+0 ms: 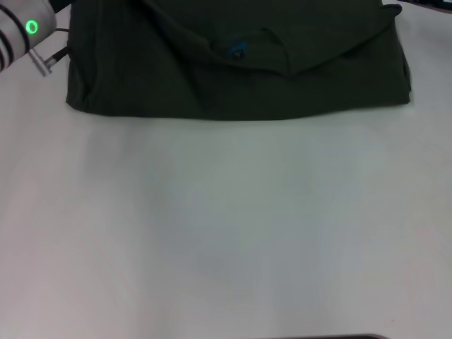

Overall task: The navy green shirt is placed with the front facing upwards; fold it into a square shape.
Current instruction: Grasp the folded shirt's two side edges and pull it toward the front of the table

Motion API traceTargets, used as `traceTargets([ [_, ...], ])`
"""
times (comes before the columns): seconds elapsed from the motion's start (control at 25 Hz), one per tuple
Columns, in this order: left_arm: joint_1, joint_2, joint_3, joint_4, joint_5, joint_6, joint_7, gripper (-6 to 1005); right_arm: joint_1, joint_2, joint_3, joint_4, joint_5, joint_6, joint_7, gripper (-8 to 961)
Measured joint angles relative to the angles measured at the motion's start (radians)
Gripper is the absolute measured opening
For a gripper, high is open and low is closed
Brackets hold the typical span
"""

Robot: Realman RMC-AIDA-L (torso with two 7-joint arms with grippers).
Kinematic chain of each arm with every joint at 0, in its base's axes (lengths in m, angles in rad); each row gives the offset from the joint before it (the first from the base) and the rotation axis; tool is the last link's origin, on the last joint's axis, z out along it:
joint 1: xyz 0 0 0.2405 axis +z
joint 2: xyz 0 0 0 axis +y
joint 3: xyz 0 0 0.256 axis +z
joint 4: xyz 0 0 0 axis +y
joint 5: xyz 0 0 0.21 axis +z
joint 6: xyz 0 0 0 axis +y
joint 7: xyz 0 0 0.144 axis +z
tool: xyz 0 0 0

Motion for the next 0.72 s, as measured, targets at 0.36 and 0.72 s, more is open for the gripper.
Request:
traceTargets([
  [0.36,0.132,0.007,0.011,0.099,-0.012,0.329,-0.004,900,-0.147,-0.010,-0.012,-0.051,0.159,-0.254,-0.088,666],
  [0.72,0.216,0.021,0.100,0.125,-0.005,0.409,0.004,901,-0.224,-0.057,-0.064,-0.051,0.117,-0.367,0.004,667],
])
